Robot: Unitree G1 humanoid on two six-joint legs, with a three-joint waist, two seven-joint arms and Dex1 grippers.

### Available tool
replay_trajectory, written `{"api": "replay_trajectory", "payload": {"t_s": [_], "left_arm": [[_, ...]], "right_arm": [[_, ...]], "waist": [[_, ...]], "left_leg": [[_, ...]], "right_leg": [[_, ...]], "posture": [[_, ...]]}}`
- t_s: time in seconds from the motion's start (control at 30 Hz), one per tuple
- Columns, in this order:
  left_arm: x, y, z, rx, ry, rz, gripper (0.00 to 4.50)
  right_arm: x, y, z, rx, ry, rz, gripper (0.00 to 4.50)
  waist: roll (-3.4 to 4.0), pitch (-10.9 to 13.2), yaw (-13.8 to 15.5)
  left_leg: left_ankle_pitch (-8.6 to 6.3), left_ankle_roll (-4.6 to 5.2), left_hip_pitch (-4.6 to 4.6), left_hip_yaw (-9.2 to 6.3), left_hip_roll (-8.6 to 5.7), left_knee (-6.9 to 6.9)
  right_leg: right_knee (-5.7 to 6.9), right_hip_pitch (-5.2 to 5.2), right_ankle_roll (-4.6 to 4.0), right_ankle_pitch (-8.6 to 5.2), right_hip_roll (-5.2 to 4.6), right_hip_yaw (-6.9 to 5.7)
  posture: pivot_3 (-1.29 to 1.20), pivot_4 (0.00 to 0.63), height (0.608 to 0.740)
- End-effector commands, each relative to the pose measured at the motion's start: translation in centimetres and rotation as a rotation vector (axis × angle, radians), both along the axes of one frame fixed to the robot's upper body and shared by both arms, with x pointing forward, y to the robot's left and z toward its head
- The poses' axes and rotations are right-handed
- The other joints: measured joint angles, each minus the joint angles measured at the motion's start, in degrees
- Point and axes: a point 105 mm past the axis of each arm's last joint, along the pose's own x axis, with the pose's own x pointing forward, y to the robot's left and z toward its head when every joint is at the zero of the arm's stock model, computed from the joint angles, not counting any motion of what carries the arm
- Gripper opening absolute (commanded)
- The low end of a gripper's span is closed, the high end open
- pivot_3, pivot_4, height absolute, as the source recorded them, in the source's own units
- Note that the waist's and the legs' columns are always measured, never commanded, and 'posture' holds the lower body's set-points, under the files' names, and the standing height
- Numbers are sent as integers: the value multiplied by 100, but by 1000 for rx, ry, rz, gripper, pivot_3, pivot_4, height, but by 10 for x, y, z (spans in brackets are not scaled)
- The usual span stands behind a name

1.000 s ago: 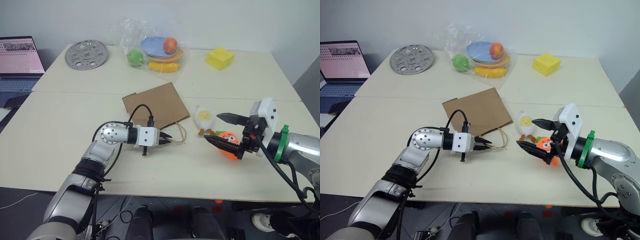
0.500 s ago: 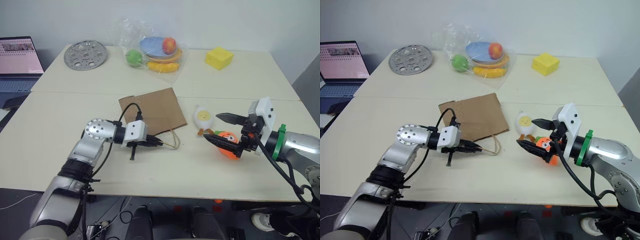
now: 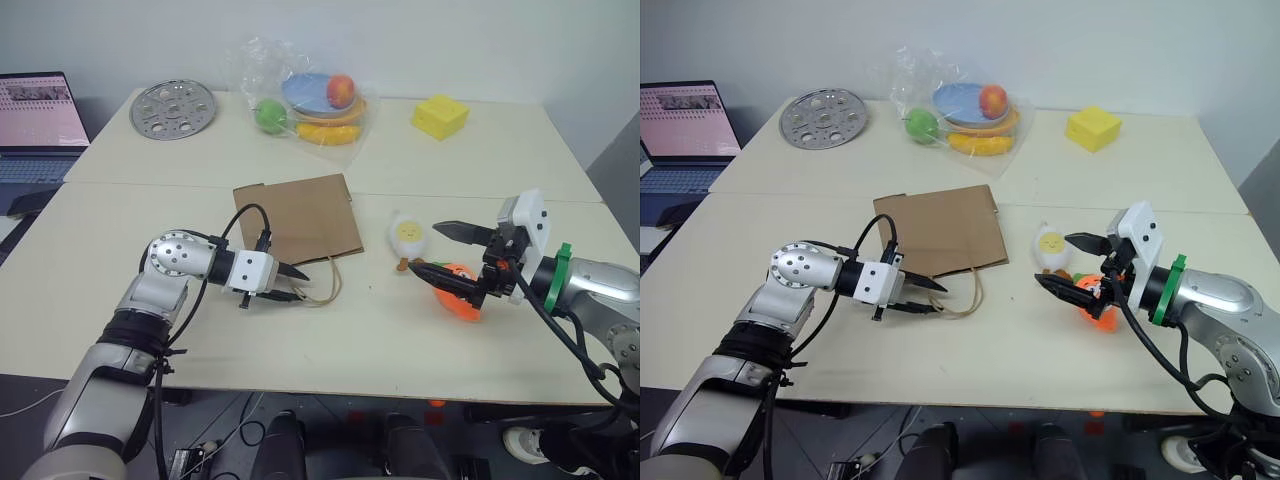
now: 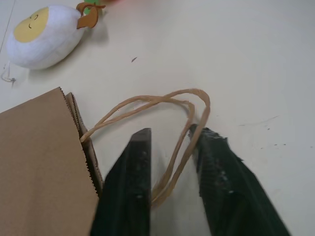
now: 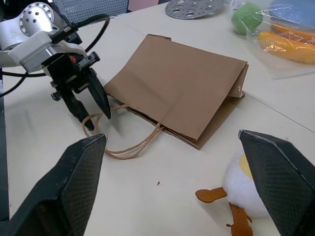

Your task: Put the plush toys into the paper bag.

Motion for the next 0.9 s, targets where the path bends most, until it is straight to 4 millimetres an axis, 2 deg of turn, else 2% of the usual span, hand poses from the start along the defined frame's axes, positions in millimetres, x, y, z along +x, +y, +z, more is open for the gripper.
{"api": "replay_trajectory", "payload": {"t_s": [0.03,0.23,0.53,0.63,0.77,0.8,0.9], "left_arm": [[-5,-3,14,-44,-34,-15,2084],[-8,-13,16,-93,-31,-3,2084],[-10,-11,16,-92,-8,0,2084],[-10,-12,19,-126,32,6,1480],[-9,-12,20,-130,39,17,204],[-8,-12,21,-134,41,21,13],[-6,-10,25,-159,81,46,13]], "right_arm": [[-1,2,6,2,-37,14,4500],[0,3,6,17,-37,14,4500],[2,2,6,17,-36,7,4500],[2,2,6,18,-37,5,4500],[2,3,6,18,-35,5,4500],[2,3,5,17,-35,6,4500],[2,3,5,13,-31,9,4500]], "waist": [[0,0,0],[0,0,2],[0,0,3],[0,0,1],[0,0,2],[0,0,3],[0,0,2]], "left_leg": [[0,0,0,0,0,0],[0,0,0,0,0,3],[0,0,0,0,0,3],[0,0,0,0,0,3],[0,0,0,0,0,3],[0,0,0,-1,0,3],[0,0,0,0,0,3]], "right_leg": [[0,0,0,0,0,0],[1,2,0,0,0,0],[1,2,0,0,0,0],[2,2,0,0,0,0],[2,2,0,0,0,-1],[2,1,0,0,0,-1],[2,2,0,0,0,0]], "posture": [[0,150,740],[0,150,740],[0,150,740],[0,150,740],[0,150,740],[0,150,740],[0,150,740]]}}
